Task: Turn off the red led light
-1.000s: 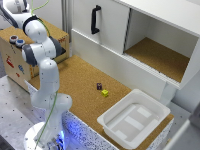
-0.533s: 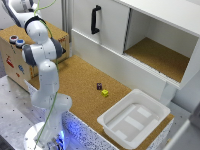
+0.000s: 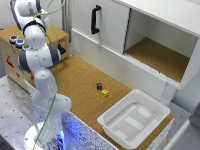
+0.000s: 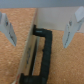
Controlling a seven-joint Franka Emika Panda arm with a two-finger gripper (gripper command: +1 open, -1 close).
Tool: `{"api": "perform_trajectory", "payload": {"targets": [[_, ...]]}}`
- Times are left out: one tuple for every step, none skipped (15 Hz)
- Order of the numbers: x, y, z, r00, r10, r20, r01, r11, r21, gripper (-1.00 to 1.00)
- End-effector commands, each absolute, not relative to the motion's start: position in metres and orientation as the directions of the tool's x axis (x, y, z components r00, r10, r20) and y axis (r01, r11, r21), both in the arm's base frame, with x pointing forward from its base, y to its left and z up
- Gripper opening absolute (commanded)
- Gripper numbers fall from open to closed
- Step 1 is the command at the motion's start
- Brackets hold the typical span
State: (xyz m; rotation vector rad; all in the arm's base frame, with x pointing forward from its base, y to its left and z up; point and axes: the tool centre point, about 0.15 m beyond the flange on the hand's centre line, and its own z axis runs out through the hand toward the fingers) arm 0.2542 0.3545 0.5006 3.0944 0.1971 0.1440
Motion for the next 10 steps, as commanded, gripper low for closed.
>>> {"api": "perform_trajectory", "payload": {"targets": [[0.252,0.273,0.461,0.99,0.057,0.129,0.075,-0.987,-0.144,1.0],[0.255,0.259,0.455,0.992,0.048,0.119,0.063,-0.99,-0.125,1.0],[0.258,0.241,0.449,0.992,0.043,0.119,0.058,-0.99,-0.128,1.0],[0.261,0.226,0.444,0.992,0.043,0.118,0.056,-0.992,-0.113,1.0],[0.265,0.212,0.439,0.992,0.049,0.118,0.062,-0.992,-0.111,1.0],[0.269,0.199,0.435,0.992,0.055,0.116,0.067,-0.993,-0.101,1.0],[0.275,0.181,0.433,0.989,0.079,0.125,0.086,-0.995,-0.054,1.0],[0.28,0.165,0.429,0.987,0.09,0.134,0.098,-0.994,-0.053,1.0],[0.285,0.149,0.424,0.985,0.1,0.137,0.103,-0.995,-0.015,1.0],[0.29,0.129,0.419,0.983,0.113,0.145,0.115,-0.993,-0.006,1.0]]}}
